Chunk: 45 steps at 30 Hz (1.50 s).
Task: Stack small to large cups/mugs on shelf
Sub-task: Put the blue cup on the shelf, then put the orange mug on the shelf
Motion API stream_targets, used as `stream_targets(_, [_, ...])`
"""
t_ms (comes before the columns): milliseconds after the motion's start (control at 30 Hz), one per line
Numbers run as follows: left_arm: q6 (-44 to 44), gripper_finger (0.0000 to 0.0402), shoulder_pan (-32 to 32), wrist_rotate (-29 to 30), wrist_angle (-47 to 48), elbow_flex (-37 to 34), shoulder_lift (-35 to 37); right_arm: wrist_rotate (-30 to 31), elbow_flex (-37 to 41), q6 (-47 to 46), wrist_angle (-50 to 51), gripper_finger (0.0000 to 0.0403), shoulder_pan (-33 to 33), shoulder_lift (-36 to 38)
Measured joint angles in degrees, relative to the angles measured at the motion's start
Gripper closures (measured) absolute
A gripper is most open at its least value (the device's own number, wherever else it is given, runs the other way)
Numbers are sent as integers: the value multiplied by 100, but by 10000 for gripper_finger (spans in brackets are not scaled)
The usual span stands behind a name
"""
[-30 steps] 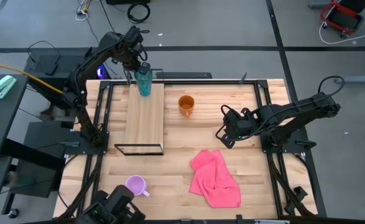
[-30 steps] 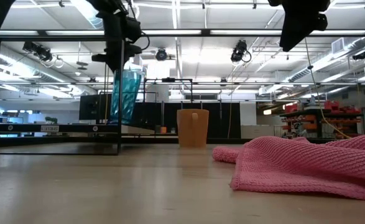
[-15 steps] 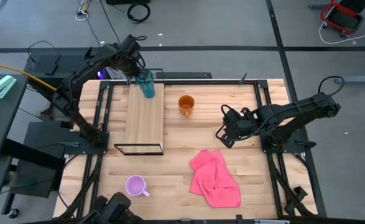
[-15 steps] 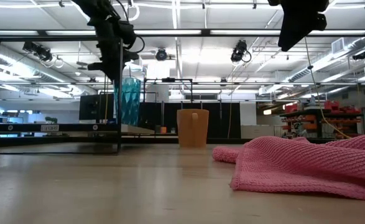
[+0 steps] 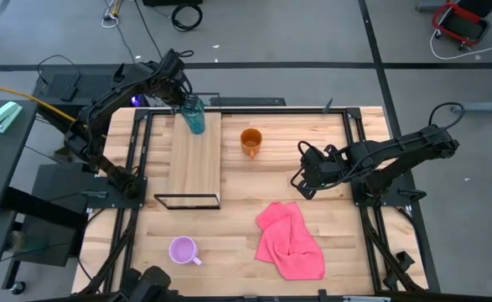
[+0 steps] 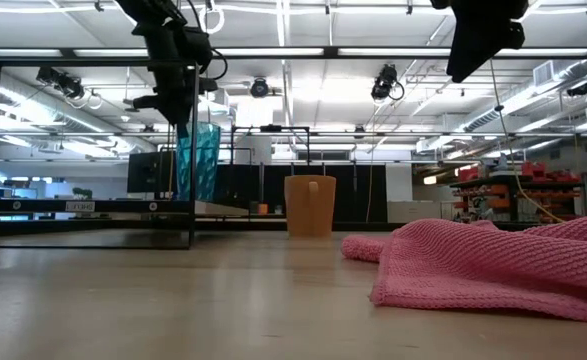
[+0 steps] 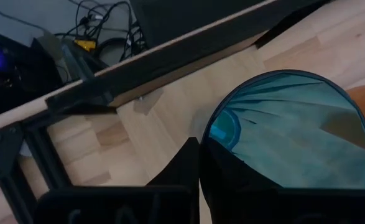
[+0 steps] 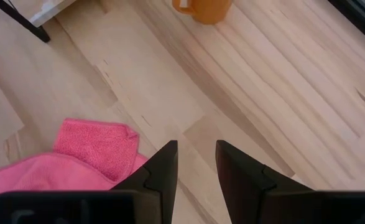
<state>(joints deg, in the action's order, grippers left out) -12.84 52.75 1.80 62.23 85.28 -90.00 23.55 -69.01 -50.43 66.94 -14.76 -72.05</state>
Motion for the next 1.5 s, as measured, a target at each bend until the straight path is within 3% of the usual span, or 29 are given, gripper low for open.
stream_targets(267, [-30, 387, -23, -15, 28, 2, 0, 0, 0, 4, 0, 286, 0, 0])
stream_targets(533, [-48, 343, -19, -15, 26, 11, 0, 0, 0, 2, -4, 286, 0, 0])
stream_targets(867, [-50, 343, -19, -16, 82, 13, 2, 0, -2, 2, -92, 286, 0, 0])
stream_targets(1500, [-201, 269, -26, -42, 198, 20, 360, -2, -2, 7, -189, 286, 82, 0])
